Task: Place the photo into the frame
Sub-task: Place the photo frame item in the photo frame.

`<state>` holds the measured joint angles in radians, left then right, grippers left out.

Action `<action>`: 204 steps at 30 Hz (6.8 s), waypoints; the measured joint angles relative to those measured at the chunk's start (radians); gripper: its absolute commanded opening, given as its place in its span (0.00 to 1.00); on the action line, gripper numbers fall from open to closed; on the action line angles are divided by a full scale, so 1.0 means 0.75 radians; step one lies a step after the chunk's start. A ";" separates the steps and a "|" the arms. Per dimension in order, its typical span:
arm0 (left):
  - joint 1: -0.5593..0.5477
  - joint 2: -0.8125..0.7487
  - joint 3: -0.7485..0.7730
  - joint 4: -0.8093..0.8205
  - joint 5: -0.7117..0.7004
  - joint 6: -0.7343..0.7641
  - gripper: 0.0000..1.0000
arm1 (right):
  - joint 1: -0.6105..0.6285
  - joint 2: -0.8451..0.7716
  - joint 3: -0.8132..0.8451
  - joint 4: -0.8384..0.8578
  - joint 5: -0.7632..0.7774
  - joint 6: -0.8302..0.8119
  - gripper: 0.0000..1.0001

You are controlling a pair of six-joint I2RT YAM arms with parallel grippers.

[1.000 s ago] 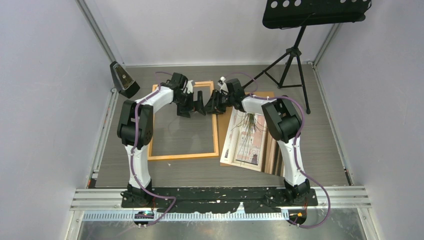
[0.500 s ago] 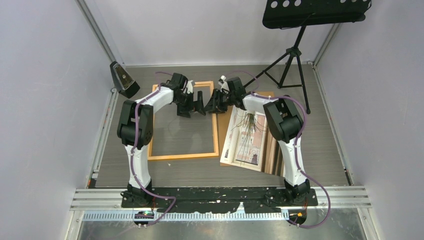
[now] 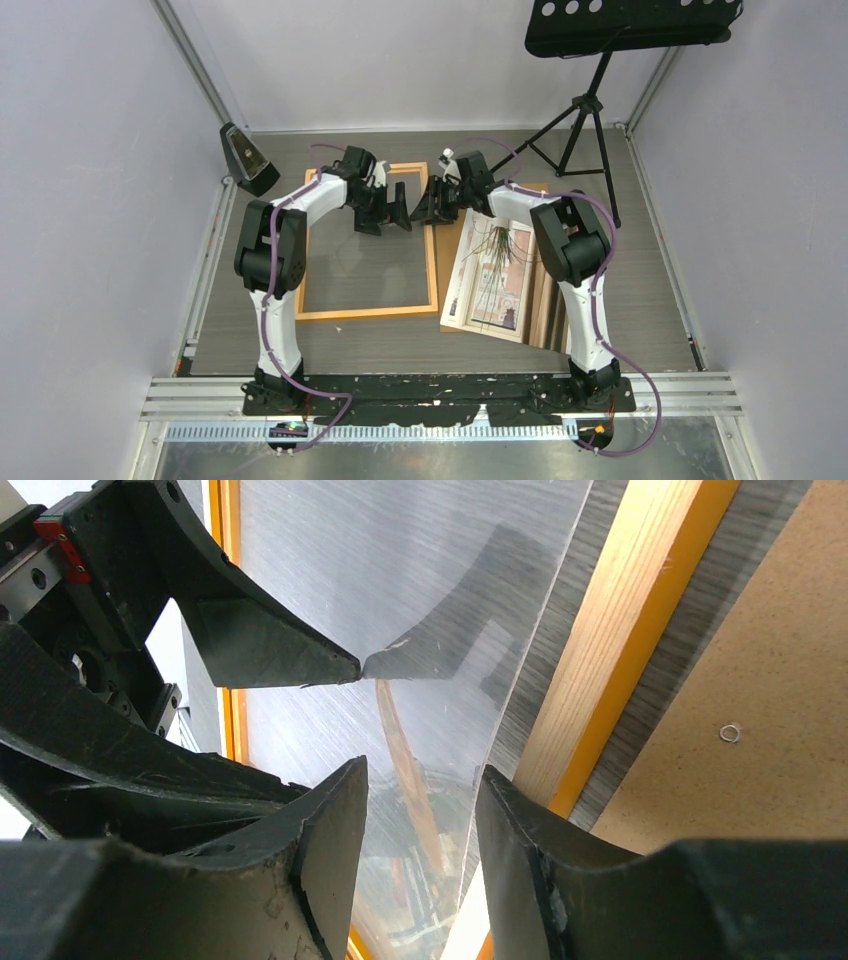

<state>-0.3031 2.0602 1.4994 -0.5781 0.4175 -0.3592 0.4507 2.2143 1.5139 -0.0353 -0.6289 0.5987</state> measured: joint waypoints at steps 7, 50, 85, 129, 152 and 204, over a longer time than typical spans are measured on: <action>-0.004 0.000 -0.001 0.001 -0.009 0.001 0.99 | -0.002 -0.014 0.002 -0.023 0.013 -0.022 0.52; -0.010 -0.047 -0.057 0.034 -0.061 0.014 1.00 | -0.028 -0.165 0.106 -0.234 0.189 -0.371 0.59; 0.157 -0.440 -0.143 -0.061 -0.303 0.237 1.00 | 0.032 -0.266 0.092 -0.311 0.481 -0.741 0.73; 0.685 -0.784 -0.445 -0.232 -0.279 0.416 1.00 | 0.155 -0.064 0.077 -0.340 0.533 -0.595 0.35; 0.688 -0.822 -0.511 -0.226 -0.278 0.422 1.00 | 0.221 -0.172 -0.129 -0.215 0.571 -0.472 0.26; 0.688 -0.866 -0.534 -0.210 -0.259 0.421 1.00 | 0.209 -0.426 -0.255 -0.212 0.694 -0.245 0.86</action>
<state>0.2131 1.4109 1.0988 -0.7353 0.2230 -0.0433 0.6071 1.8946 1.3224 -0.1944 -0.1085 0.4149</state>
